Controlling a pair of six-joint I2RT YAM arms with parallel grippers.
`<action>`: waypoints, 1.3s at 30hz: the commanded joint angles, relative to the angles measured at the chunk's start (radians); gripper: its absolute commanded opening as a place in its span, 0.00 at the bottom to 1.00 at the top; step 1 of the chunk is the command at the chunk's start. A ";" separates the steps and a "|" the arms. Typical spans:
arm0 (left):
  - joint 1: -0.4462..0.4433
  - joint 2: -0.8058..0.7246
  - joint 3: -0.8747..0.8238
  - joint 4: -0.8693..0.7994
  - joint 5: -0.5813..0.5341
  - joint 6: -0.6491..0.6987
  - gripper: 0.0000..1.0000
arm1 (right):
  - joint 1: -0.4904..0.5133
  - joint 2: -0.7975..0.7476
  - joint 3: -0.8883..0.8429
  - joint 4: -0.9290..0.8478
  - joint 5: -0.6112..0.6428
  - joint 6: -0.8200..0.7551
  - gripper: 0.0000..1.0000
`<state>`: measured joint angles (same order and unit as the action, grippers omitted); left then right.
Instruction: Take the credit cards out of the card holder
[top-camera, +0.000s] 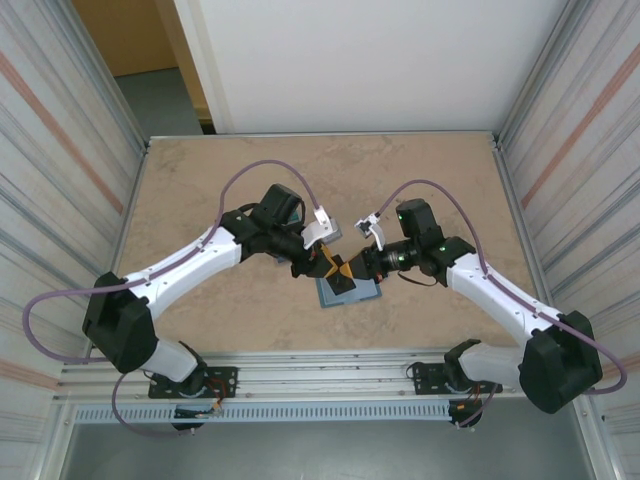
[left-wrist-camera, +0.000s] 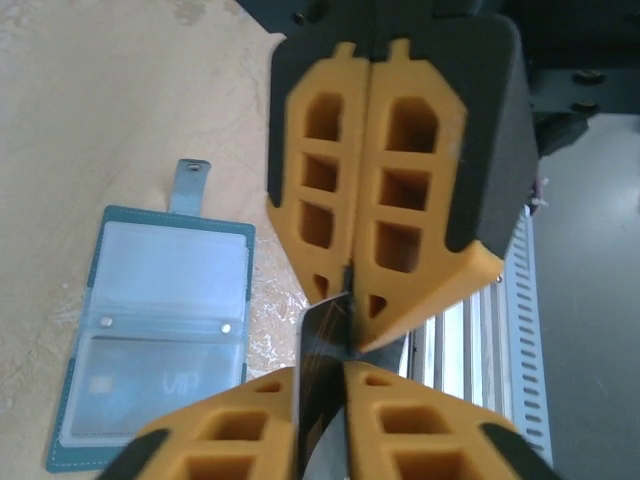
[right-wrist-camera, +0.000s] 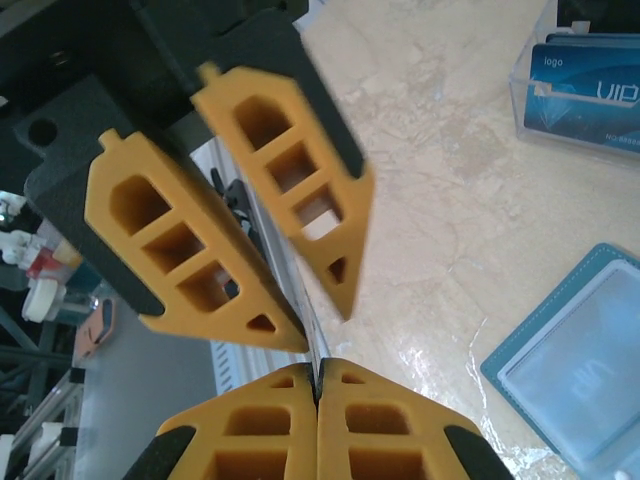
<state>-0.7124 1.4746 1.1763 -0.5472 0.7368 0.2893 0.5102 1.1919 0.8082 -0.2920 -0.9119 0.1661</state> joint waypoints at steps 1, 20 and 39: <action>0.007 0.006 0.025 -0.022 0.052 0.021 0.07 | 0.004 -0.011 0.030 0.004 -0.005 -0.026 0.10; 0.105 -0.407 -0.388 0.632 -0.228 -0.519 0.00 | -0.092 -0.247 -0.262 0.534 0.137 0.386 0.70; 0.108 -0.414 -0.576 1.139 -0.230 -0.921 0.00 | 0.045 0.020 -0.131 0.886 0.118 0.486 0.64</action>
<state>-0.6094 1.0637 0.6064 0.5175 0.4965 -0.5900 0.5468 1.1950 0.6399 0.5076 -0.7647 0.6243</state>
